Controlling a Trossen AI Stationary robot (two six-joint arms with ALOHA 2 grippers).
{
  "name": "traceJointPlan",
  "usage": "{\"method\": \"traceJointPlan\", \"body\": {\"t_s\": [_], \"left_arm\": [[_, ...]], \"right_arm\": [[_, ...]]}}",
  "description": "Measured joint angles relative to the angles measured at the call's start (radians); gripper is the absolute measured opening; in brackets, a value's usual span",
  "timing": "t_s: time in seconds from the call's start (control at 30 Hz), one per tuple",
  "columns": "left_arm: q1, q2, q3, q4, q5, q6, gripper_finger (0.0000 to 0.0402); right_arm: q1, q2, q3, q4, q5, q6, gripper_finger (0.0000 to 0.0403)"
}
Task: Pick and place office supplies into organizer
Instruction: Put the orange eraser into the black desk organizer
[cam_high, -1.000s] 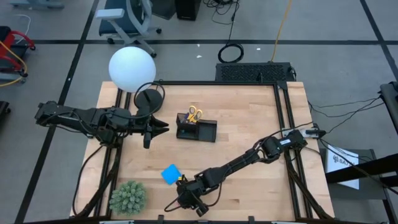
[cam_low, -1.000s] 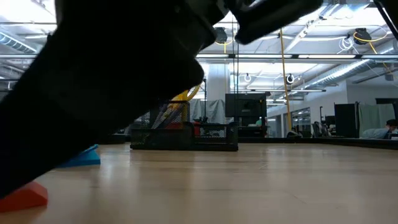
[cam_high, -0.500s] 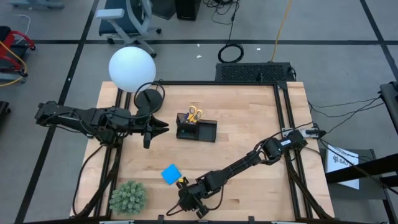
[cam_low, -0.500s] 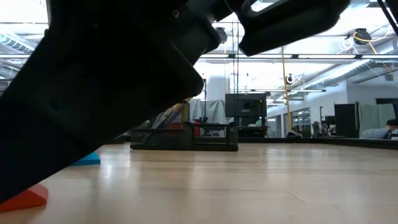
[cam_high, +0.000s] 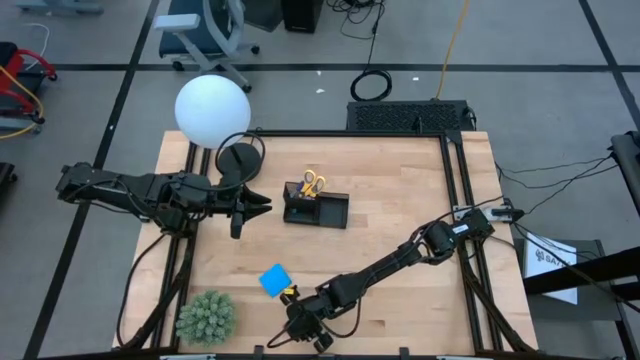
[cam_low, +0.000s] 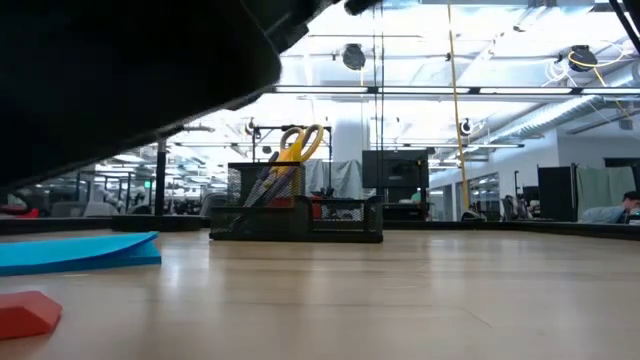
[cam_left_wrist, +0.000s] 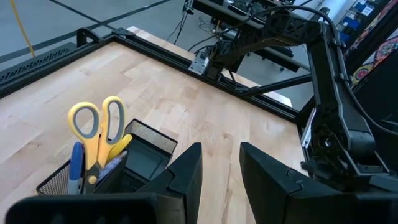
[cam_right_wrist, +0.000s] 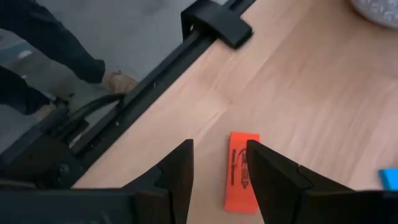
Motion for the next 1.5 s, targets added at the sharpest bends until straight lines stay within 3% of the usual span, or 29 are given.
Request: {"method": "traceJointPlan", "body": {"t_s": [0.87, 1.5], "left_arm": [[0.0, 0.0, 0.0, 0.0, 0.0, 0.0, 0.0115], [0.0, 0.0, 0.0, 0.0, 0.0, 0.0, 0.0115]], "right_arm": [[-0.026, 0.0, 0.0, 0.009, 0.026, -0.002, 0.0141], [-0.024, -0.002, -0.114, 0.038, 0.022, 0.104, 0.0141]]}}
